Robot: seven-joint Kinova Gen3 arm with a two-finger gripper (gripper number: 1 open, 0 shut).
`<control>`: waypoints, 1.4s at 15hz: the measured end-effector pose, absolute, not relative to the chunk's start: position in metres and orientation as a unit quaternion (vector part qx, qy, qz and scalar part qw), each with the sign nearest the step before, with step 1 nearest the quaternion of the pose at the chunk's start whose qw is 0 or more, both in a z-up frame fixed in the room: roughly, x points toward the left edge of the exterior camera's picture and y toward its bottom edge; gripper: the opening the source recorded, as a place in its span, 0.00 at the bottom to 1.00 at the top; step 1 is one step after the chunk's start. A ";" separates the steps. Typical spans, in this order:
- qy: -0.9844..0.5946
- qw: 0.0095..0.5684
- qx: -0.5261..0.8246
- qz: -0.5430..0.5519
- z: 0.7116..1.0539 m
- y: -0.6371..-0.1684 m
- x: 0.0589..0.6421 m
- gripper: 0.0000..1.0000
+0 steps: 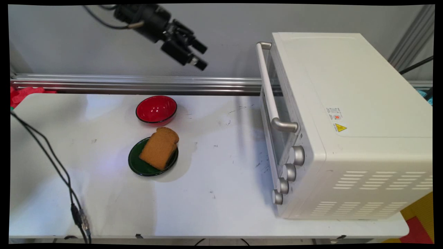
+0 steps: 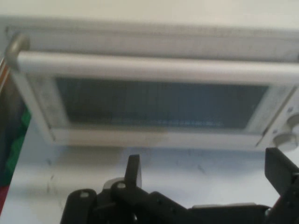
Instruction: Open the oven
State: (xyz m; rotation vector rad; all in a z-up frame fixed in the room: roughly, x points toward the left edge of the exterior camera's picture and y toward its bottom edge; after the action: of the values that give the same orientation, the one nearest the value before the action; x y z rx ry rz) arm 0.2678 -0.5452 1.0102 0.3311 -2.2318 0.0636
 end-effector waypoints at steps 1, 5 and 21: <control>-0.893 0.430 0.131 0.023 1.015 -0.547 0.257 1.00; -0.892 0.434 0.127 0.016 1.029 -0.551 0.223 1.00; -0.906 0.414 0.086 0.032 1.032 -0.572 0.160 0.00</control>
State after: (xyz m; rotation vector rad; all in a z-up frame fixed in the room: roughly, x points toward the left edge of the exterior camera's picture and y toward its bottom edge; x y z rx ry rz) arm 0.1605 -0.5716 1.0316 0.2153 -2.2771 0.0808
